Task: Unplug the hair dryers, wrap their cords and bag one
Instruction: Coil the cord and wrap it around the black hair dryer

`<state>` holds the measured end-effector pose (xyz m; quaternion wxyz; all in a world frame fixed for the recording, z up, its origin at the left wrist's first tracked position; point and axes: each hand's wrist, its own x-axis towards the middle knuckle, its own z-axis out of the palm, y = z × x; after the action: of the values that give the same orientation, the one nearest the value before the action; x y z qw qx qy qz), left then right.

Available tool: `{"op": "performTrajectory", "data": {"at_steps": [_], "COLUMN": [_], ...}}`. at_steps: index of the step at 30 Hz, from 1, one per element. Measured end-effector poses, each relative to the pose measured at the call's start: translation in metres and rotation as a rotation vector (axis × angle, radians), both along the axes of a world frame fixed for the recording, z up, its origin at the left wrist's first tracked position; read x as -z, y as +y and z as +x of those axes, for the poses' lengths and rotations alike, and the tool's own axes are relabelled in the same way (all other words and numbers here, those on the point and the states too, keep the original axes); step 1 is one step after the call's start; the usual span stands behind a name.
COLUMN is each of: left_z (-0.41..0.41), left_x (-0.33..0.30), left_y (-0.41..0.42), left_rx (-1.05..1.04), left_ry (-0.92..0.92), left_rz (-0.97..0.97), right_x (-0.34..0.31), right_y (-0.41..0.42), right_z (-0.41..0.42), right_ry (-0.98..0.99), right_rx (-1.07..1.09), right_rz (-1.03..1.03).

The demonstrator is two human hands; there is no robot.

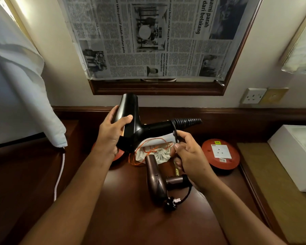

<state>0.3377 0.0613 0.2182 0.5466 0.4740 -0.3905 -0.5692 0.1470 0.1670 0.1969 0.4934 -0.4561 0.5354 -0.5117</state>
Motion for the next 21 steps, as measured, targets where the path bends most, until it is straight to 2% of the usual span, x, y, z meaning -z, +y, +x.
{"op": "performTrajectory", "data": {"at_steps": [3, 7, 11, 16, 21], "left_z": [0.003, 0.009, 0.016, 0.021, 0.021], "left_x": [0.0, 0.002, 0.002, 0.005, 0.004], "left_y": [0.003, 0.003, 0.001, 0.002, 0.007], "left_rx": [0.017, 0.052, 0.103, 0.143, 0.25], "left_ry": [0.04, 0.062, 0.067, 0.062, 0.064], "left_rz": [0.035, 0.077, 0.08, 0.134, 0.139], "right_x": [0.004, 0.016, 0.031, 0.036, 0.039], "right_y": [0.002, 0.0, -0.002, -0.002, -0.009], "right_z": [-0.001, -0.006, -0.007, -0.012, -0.016], "right_ry": [-0.079, -0.043, -0.168, -0.275, -0.23], "right_rx": [-0.017, -0.022, -0.031, -0.019, -0.015], "right_rz": [0.062, 0.192, 0.276, 0.238, 0.165]}}
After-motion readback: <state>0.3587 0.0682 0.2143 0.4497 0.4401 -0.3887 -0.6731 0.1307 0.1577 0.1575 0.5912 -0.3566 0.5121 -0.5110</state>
